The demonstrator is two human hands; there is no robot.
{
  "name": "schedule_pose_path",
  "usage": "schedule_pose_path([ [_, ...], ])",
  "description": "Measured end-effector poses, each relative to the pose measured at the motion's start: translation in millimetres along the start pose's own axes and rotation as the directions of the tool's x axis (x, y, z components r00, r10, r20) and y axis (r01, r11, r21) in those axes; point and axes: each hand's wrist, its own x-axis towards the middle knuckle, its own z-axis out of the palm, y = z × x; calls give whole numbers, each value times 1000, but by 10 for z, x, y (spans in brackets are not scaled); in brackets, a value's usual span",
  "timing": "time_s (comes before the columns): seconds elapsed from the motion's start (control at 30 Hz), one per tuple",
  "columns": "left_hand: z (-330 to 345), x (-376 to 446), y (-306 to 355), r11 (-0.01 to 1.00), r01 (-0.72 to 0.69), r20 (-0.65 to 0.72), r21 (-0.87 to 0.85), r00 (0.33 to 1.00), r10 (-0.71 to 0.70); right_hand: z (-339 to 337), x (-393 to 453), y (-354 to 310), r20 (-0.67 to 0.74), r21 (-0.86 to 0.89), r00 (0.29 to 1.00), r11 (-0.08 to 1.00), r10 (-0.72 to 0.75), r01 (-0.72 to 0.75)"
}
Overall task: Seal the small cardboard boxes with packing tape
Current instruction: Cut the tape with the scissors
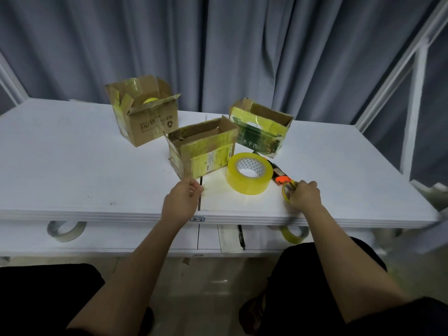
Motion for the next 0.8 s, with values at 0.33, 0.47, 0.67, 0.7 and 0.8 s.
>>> schedule_pose_path([
  [0.33,15,-61,17,1000,-9,8,10,1000,9,-23,-173,229,-187,364,962,924,200,-122],
  [0.47,66,-71,-18,998,24,14,-61,1000,-23,-107,-346,83,-334,484,942,851,-33,201],
  [0.67,63,-107,-20,994,56,-13,-98,998,-58,-158,-243,-599,-279,306,814,757,-509,578],
  [0.7,50,-110,-12,993,62,-11,-98,998,-63,-147,-208,-672,-231,275,802,753,-551,598],
  [0.8,10,-121,-28,995,47,3,-83,999,-47,-79,-114,-726,-145,169,814,796,-563,581],
])
